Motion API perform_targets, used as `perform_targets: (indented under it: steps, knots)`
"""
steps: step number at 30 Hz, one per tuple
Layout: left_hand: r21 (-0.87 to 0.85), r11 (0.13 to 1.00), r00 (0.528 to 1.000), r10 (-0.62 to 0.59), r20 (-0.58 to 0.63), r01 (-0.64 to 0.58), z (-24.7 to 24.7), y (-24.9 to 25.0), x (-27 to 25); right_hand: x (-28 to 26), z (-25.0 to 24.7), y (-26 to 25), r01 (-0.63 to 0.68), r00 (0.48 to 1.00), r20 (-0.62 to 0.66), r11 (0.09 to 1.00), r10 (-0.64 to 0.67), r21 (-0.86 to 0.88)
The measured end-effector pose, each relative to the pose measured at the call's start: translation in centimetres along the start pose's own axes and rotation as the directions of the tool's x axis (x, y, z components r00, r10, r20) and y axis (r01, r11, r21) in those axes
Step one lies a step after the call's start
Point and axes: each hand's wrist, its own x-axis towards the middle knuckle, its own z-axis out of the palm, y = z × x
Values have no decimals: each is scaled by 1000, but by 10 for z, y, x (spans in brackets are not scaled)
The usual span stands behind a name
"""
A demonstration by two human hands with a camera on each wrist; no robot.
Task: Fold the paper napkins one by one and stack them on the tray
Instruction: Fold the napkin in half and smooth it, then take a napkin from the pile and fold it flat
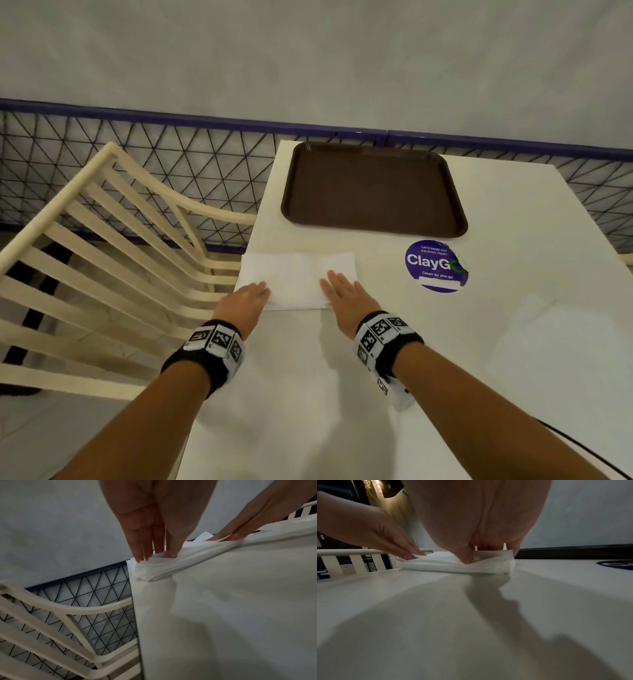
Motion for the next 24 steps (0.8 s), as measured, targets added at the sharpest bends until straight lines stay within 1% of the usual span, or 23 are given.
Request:
perform_targets:
  steps: [2, 3, 4, 5, 6, 8, 11, 13, 15, 17, 18, 20, 22, 24]
  knots:
    - [-46, 999, 999, -28, -30, 27, 3, -1, 1, -1, 1, 2, -11, 1000, -6, 1000, 11, 3]
    - [-92, 995, 995, -50, -83, 43, 3, -1, 1, -3, 0, 3, -17, 1000, -11, 1000, 18, 13]
    - [-145, 989, 984, -65, -166, 41, 3, -1, 1, -7, -2, 5, -24, 1000, -17, 999, 25, 26]
    - [-161, 987, 968, -62, -243, 23, 0, 0, 1, -13, -2, 10, -35, 999, -30, 998, 36, 49]
    - [-153, 988, 956, -48, -291, 3, -4, 3, 0, -20, -1, 16, -52, 997, -50, 995, 56, 83]
    - [-115, 992, 921, 6, -391, -56, -13, 17, 3, -39, 4, 39, -118, 988, -85, 984, 130, 135]
    - [-67, 971, 853, 166, -495, -228, -30, 53, 12, -80, 18, 86, -274, 950, -114, 951, 291, 142]
    - [-60, 938, 818, 265, -510, -341, -39, 83, 20, -114, 27, 118, -395, 893, -136, 891, 430, 223]
    - [-62, 893, 790, 358, -498, -445, -44, 115, 29, -152, 38, 147, -516, 804, -135, 793, 579, 325]
    - [-61, 848, 760, 438, -480, -527, -48, 145, 36, -186, 52, 171, -604, 729, -106, 708, 677, 366]
    - [-55, 826, 747, 476, -464, -561, -50, 161, 39, -200, 60, 181, -634, 707, -71, 675, 704, 377]
    - [-39, 785, 713, 540, -447, -618, -53, 190, 43, -223, 74, 196, -668, 687, 9, 627, 726, 402]
    - [-36, 753, 685, 576, -447, -657, -57, 215, 46, -236, 85, 207, -663, 692, 70, 593, 719, 456]
    - [-42, 724, 662, 603, -446, -688, -59, 237, 48, -242, 91, 214, -641, 705, 92, 577, 703, 505]
